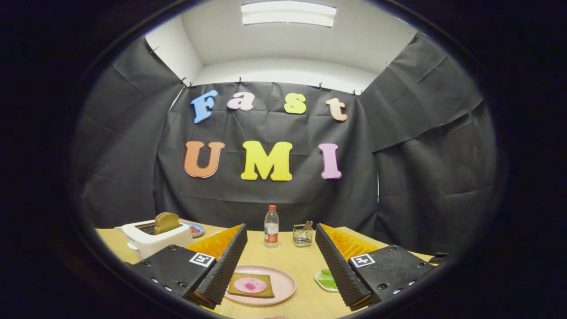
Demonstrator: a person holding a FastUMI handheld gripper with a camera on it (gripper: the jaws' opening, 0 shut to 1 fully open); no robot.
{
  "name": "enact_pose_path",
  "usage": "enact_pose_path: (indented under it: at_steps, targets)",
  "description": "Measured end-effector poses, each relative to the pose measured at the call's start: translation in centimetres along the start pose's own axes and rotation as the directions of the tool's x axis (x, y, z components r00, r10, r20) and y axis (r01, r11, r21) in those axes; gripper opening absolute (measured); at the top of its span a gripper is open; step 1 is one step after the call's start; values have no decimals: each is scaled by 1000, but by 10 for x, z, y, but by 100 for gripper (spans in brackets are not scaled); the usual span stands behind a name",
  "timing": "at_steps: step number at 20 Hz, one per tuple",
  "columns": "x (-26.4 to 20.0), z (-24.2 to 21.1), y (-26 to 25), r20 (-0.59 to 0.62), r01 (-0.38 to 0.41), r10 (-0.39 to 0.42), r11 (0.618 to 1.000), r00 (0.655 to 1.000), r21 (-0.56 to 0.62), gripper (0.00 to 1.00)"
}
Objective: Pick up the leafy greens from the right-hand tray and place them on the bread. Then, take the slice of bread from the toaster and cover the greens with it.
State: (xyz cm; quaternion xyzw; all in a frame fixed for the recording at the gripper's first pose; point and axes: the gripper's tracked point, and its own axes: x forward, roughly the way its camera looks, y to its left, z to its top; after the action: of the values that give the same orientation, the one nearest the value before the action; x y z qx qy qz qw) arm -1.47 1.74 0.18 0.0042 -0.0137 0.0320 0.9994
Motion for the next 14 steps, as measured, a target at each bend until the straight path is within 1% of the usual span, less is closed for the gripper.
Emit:
enact_pose_path:
  at_steps: [5, 8, 10, 14]
  targets:
    - [4, -5, -8, -22, -17, 17, 1000, 1000, -1, 95]
    - [6, -15, -25, -84, -39, 40, 999, 996, 4, 94]
    - [9, -11, -51, -92, -29, 32, 999, 995, 32, 95]
    - [27, -20, -116, -144, 23, -25, 1000, 989, -12, 95]
